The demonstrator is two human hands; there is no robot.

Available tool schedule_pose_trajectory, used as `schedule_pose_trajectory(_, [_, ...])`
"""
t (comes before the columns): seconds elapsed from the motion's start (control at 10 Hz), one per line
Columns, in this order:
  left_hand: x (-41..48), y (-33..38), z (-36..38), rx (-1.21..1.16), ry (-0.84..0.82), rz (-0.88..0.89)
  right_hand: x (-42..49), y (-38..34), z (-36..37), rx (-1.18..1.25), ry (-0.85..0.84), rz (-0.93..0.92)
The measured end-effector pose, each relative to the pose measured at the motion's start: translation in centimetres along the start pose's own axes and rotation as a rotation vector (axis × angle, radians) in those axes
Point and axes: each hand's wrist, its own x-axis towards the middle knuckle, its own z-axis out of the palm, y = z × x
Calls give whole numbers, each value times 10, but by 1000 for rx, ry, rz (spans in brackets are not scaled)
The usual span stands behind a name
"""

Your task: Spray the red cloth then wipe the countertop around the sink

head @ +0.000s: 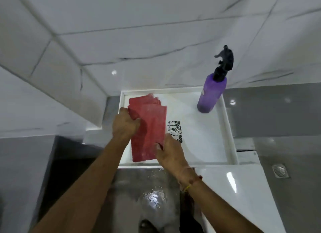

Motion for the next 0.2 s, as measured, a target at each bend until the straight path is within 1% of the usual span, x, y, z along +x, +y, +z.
schedule_pose_trajectory(0.1, [-2, 0, -1, 175, 56, 105, -5, -3, 6, -114, 64, -6])
schedule_pose_trajectory(0.2, [-13, -7, -7, 283, 121, 239, -15, -8, 11, -312, 266, -22])
